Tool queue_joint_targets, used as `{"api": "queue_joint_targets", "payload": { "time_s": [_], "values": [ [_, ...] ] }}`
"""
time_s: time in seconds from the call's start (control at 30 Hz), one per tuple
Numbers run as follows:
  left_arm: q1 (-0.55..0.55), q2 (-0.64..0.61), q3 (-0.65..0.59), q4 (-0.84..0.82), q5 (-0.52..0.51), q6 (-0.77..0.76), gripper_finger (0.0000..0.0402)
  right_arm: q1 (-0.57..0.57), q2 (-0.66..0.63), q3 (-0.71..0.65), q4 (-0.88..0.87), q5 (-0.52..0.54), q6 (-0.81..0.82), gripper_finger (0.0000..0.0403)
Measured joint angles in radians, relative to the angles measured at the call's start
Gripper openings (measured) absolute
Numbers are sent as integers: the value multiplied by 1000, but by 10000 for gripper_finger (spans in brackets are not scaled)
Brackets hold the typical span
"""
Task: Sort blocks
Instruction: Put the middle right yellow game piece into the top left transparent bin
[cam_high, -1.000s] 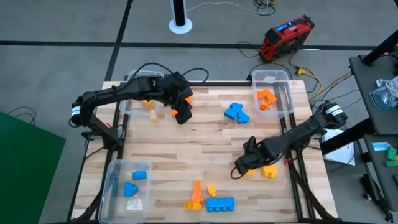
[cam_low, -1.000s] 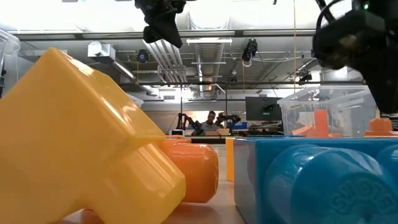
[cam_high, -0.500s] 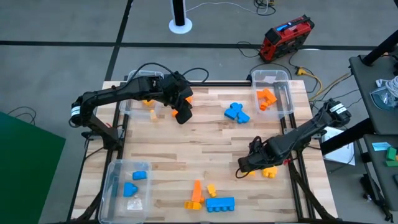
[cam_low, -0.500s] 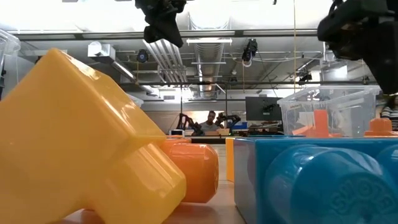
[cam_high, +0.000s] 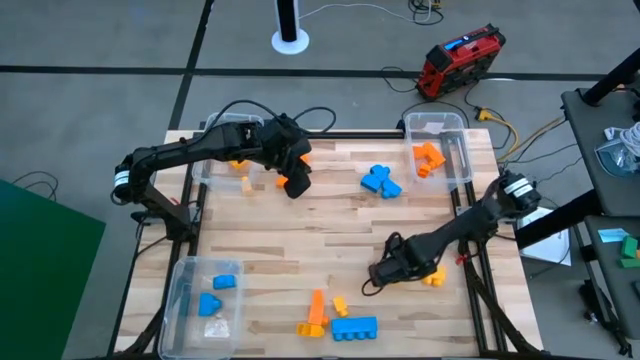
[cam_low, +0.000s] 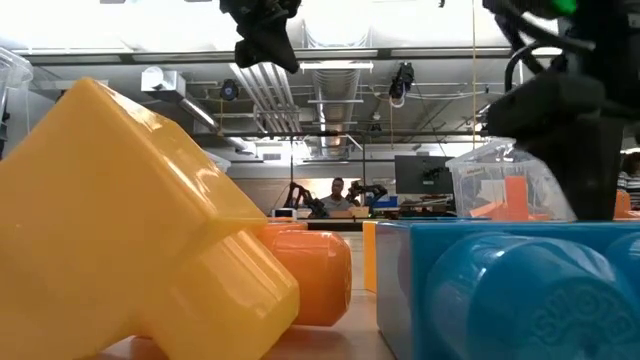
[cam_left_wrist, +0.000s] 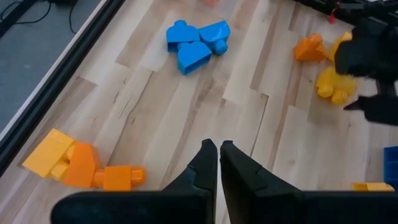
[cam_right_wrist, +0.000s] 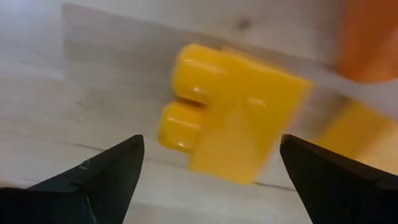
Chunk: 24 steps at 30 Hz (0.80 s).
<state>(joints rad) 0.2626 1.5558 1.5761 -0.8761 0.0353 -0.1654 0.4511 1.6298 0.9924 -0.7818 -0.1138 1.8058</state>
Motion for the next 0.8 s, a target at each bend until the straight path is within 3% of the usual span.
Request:
{"api": "queue_joint_targets", "payload": {
  "time_s": [0.23, 0.8],
  "values": [
    [0, 0, 0, 15, 0, 0, 0, 0, 70, 1, 27, -23, -18, 363],
    [0, 0, 0, 17, 0, -5, 0, -67, 82, 1, 32, -28, -145, 363]
  ]
}}
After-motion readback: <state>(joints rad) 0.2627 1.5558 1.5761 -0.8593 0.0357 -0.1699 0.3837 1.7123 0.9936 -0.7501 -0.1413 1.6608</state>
